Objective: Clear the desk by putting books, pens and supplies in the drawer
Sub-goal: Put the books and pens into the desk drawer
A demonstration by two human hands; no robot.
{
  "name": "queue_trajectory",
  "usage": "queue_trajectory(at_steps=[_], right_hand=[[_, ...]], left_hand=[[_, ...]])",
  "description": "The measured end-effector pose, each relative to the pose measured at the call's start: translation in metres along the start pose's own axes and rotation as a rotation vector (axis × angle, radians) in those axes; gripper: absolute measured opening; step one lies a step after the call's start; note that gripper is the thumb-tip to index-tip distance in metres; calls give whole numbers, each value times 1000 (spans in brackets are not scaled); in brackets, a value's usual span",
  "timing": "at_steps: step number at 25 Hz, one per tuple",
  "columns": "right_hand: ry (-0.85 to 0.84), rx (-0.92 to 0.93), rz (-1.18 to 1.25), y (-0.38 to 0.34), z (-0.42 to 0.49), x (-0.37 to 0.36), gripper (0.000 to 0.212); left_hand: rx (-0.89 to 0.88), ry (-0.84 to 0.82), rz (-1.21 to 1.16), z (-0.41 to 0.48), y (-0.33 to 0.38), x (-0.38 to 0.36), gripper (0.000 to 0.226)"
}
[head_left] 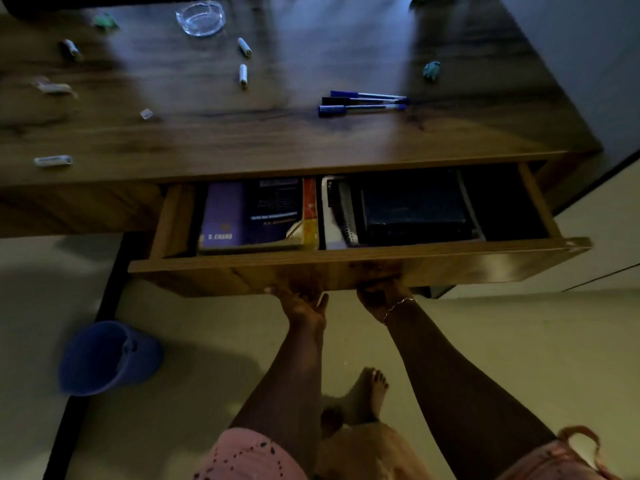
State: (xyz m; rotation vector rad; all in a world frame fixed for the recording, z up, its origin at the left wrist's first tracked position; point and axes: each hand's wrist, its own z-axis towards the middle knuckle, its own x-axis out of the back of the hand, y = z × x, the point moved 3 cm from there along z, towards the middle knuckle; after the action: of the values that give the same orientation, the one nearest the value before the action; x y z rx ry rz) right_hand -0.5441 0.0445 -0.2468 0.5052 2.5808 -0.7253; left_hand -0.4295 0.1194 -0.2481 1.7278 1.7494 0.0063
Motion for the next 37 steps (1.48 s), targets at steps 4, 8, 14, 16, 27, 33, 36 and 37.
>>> queue_trajectory(at_steps=[4,8,14,16,27,33,36,37], right_hand=[[-35,-12,22,17,-23,26,40],[-36,-43,-19,35,-40,52,36],[-71,-83,31,60,-68,85,37],[-89,-75,12,67,-79,96,37],[-108,-107,-66,90,-112,131,29],[15,-57,-434,80,-131,136,24],[37,-20,-788,78,-139,128,22],[21,24,-934,78,-146,121,15]], left_hand=[[-30,55,25,-25,-12,25,80],[-36,97,3,-44,-23,48,77],[-12,112,-32,-75,-39,84,72],[-8,127,-37,-86,-45,96,72],[25,73,25,-123,-54,135,62],[-288,265,730,-132,-55,159,58],[-754,171,1530,-154,-52,145,35],[-916,74,1642,-167,-53,134,32]])
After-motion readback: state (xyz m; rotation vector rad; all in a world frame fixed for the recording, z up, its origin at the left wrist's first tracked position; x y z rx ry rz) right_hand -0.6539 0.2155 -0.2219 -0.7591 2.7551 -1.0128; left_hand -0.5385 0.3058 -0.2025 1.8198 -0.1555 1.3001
